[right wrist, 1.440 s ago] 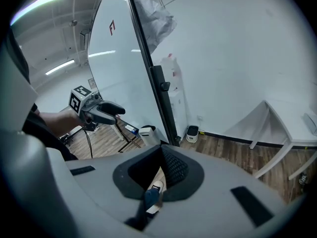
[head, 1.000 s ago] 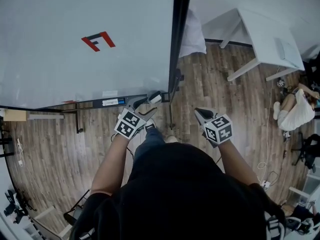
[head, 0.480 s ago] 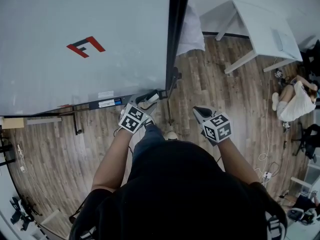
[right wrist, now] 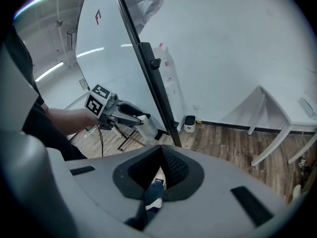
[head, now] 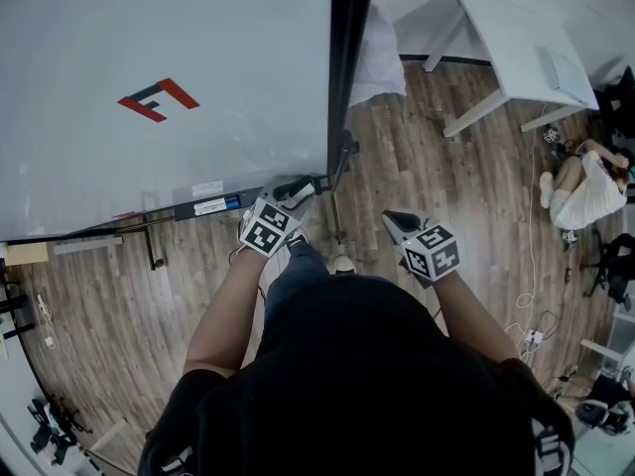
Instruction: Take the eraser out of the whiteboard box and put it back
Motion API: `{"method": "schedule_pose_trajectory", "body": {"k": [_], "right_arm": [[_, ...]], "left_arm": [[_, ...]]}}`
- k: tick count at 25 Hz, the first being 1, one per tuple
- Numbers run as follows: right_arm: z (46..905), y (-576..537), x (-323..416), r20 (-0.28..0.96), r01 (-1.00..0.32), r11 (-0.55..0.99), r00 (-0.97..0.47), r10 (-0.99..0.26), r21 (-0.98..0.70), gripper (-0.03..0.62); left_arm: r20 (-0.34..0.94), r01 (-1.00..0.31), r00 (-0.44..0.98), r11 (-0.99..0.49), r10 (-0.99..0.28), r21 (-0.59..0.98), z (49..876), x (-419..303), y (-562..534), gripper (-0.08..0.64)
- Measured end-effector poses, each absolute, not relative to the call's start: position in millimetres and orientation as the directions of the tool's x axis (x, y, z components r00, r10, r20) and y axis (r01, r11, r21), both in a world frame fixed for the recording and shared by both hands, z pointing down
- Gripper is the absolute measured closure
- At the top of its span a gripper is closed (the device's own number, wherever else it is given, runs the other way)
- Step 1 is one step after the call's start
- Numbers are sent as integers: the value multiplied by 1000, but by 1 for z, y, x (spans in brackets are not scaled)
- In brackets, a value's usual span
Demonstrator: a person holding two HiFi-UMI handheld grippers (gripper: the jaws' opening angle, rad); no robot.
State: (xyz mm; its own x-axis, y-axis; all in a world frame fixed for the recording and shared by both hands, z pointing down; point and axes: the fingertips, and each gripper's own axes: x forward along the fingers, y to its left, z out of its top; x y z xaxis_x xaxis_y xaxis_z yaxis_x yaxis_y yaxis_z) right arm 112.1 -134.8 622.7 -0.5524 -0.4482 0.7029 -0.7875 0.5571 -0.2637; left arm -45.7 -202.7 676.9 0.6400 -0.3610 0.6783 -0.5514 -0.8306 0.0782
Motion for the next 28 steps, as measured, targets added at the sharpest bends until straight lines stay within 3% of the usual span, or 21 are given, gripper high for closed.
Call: {"method": "schedule_pose_trajectory", "body": {"k": [28], "right_arm": [[620,-130,116,684,-770,575,-578,-444,-277,595]], "left_arm": [[693,-609,595,-791,-407,58,665,-45,-203,422]]}}
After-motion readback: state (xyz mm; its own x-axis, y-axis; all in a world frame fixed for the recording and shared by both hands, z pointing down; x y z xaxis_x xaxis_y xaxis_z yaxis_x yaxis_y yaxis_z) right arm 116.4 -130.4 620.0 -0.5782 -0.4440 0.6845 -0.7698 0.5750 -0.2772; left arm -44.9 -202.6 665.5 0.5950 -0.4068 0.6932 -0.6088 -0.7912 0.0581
